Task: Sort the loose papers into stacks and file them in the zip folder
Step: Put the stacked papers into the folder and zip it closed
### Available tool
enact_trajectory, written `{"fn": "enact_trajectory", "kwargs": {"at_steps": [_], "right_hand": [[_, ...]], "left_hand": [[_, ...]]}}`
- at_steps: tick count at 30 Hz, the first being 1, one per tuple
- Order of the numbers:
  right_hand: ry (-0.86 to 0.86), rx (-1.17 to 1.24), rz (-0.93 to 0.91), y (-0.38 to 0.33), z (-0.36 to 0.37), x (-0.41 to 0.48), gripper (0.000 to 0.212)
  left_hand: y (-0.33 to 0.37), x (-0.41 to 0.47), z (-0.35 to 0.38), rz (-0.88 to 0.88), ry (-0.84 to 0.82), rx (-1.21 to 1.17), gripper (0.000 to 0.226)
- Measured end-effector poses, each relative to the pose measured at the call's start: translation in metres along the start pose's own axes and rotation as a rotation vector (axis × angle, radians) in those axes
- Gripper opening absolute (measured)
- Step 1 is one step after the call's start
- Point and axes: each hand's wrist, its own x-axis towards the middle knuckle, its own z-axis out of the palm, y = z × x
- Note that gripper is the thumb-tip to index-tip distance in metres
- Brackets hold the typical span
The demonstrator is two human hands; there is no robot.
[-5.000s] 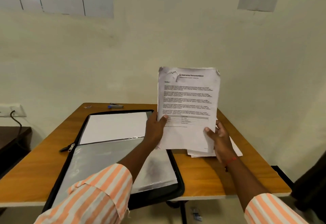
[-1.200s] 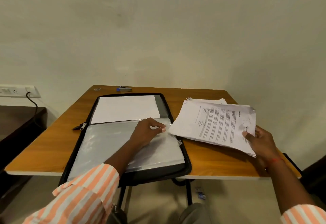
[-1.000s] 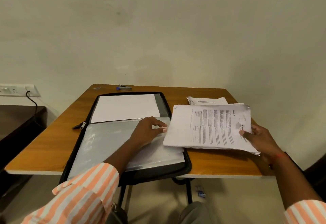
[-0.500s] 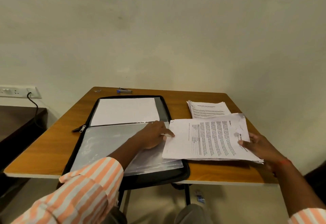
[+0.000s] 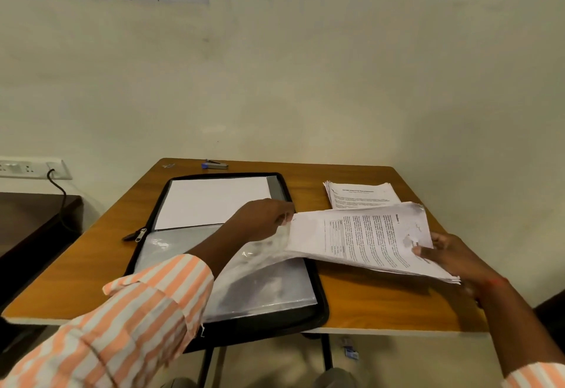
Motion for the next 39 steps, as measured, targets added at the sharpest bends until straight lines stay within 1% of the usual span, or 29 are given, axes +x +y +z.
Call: {"fn": "enact_trajectory", "kwargs": {"at_steps": [3, 6, 11, 12, 13, 15, 16, 17, 18, 19, 20, 21, 23, 25, 28, 32, 34, 35, 36, 39], "right_hand": [[-0.009, 0.001, 0.017, 0.007, -0.003, 0.004, 0.032], [0.011, -0.007, 0.016, 0.010, -0.009, 0.008, 0.029], [-0.038, -0.022, 0.064, 0.008, -0.013, 0.016, 0.035], [-0.046, -0.043, 0.067, 0.005, -0.012, 0.019, 0.040], [-0.049, -0.071, 0.068, 0.003, -0.010, 0.022, 0.049], [-0.081, -0.114, 0.058, 0.001, -0.006, 0.030, 0.076], [-0.089, -0.126, 0.055, 0.001, -0.004, 0.034, 0.080], [-0.093, -0.126, 0.060, -0.001, -0.001, 0.037, 0.070], [-0.099, -0.098, 0.072, -0.002, 0.002, 0.039, 0.053], [-0.088, -0.045, 0.101, -0.002, 0.003, 0.041, 0.042], [-0.074, 0.005, 0.129, 0.000, 0.004, 0.042, 0.040], [-0.050, 0.032, 0.152, 0.003, 0.005, 0.044, 0.042], [0.011, 0.014, 0.154, 0.008, 0.006, 0.049, 0.048], [0.064, -0.035, 0.122, 0.007, 0.009, 0.050, 0.041], [0.143, 0.000, 0.110, 0.005, 0.010, 0.047, 0.027], [0.130, -0.084, 0.120, 0.008, 0.007, 0.043, 0.032], [0.147, -0.230, 0.083, 0.006, 0.016, 0.040, 0.028], [0.185, -0.322, 0.054, 0.004, 0.024, 0.037, 0.024], [0.213, -0.354, 0.022, 0.002, 0.032, 0.037, 0.022], [0.138, -0.329, -0.059, 0.000, 0.059, 0.040, 0.017]], "left_hand": [[-0.004, 0.004, 0.001, -0.048, 0.043, -0.067, 0.018], [-0.006, 0.004, 0.001, -0.088, 0.111, -0.127, 0.020], [-0.005, 0.010, -0.001, -0.114, 0.143, -0.151, 0.022], [-0.003, 0.010, -0.001, -0.107, 0.147, -0.144, 0.022], [-0.001, 0.009, -0.001, -0.098, 0.149, -0.133, 0.021], [0.004, 0.006, 0.003, -0.091, 0.131, -0.108, 0.019], [0.006, 0.002, 0.006, -0.090, 0.112, -0.103, 0.020], [0.006, -0.003, 0.009, -0.092, 0.091, -0.102, 0.022], [0.006, -0.008, 0.014, -0.092, 0.076, -0.106, 0.024], [0.006, -0.015, 0.019, -0.094, 0.064, -0.110, 0.026], [0.006, -0.021, 0.024, -0.103, 0.051, -0.124, 0.027], [0.007, -0.027, 0.028, -0.125, 0.037, -0.148, 0.027], [0.008, -0.037, 0.035, -0.174, 0.003, -0.185, 0.029], [0.012, -0.045, 0.042, -0.183, -0.029, -0.180, 0.038], [0.020, -0.058, 0.046, -0.135, -0.067, -0.138, 0.056], [0.033, -0.069, 0.048, -0.142, -0.151, -0.047, 0.069], [0.035, -0.071, 0.050, -0.134, -0.188, -0.001, 0.073], [0.035, -0.071, 0.052, -0.129, -0.204, 0.013, 0.075], [0.035, -0.071, 0.054, -0.127, -0.216, 0.019, 0.079], [0.033, -0.072, 0.059, -0.134, -0.233, 0.019, 0.086]]}}
